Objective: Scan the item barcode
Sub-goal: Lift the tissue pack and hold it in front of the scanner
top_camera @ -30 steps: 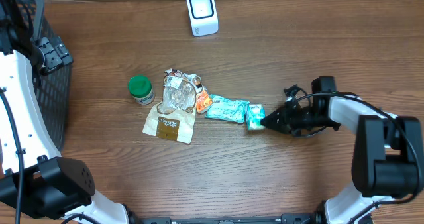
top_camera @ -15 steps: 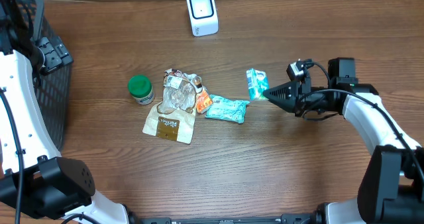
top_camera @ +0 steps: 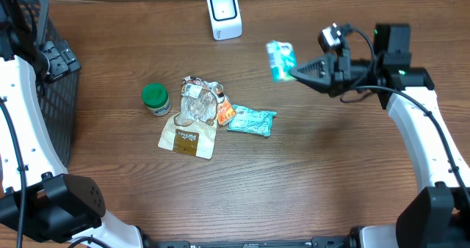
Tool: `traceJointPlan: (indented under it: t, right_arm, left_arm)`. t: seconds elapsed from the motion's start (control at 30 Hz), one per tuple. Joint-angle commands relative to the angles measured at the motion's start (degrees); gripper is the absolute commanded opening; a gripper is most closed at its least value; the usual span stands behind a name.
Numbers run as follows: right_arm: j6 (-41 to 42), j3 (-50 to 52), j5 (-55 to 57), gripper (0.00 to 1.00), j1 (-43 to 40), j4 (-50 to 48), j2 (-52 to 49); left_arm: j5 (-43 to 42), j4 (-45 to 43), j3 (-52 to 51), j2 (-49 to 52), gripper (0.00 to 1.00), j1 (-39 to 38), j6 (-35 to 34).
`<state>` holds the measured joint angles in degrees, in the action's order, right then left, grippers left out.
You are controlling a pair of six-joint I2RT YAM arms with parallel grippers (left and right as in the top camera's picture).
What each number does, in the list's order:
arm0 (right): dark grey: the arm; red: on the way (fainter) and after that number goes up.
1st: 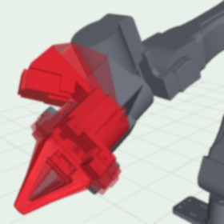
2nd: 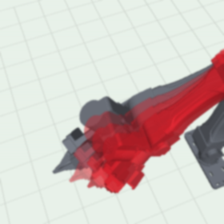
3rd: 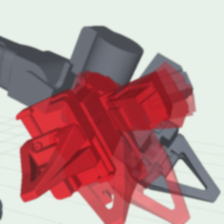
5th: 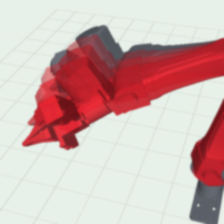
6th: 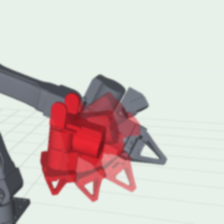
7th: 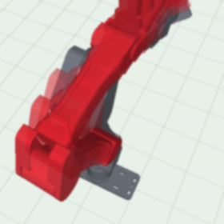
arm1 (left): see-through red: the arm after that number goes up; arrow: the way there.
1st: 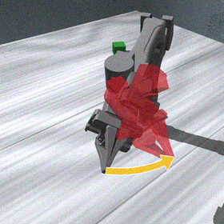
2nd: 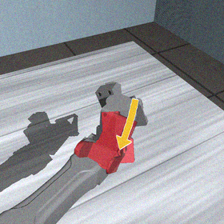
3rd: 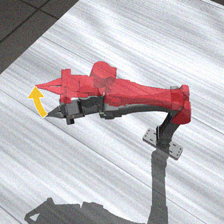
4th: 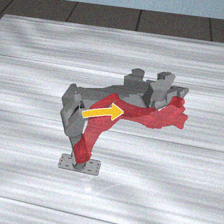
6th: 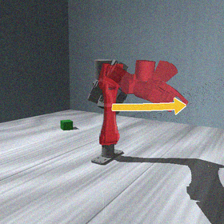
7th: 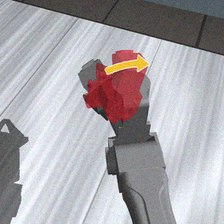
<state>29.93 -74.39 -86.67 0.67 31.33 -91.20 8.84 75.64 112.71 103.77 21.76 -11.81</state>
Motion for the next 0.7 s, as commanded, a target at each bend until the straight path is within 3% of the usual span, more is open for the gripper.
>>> traceJointPlan:
  t: [0.0,0.13,0.23,0.33,0.43,0.53,0.67]
  right_arm:
    - [7.06,-4.76,5.95,0.04,4.81,-4.55,2.25]
    - [11.65,-8.92,11.02,0.04,10.69,-12.35,1.73]
    - [8.52,-10.99,15.3,0.04,14.97,-12.15,1.38]
    - [1.05,-10.99,27.45,0.04,19.87,-4.04,1.38]
    - [-6.4,-10.99,51.87,0.04,25.55,8.07,1.38]
    - [-9.4,-11.32,69.02,0.04,30.29,14.08,1.38]
    - [-10.56,-16.2,83.06,0.04,32.54,20.92,1.01]
  left_arm:
    - [0.13,0.0,-0.2,0.59,1.0,-0.04,0.9]
    - [0.11,0.0,-0.2,0.59,1.0,-0.04,0.9]
    - [0.11,0.0,-0.2,0.59,1.0,-0.04,0.9]
    - [0.11,-0.02,-0.2,0.59,1.0,-0.04,0.9]
    - [0.11,0.0,-0.2,0.59,1.0,-0.04,0.9]
    - [0.11,0.0,-0.2,0.59,1.0,-0.04,0.9]
    - [0.11,0.0,-0.2,0.59,1.0,-0.04,0.9]
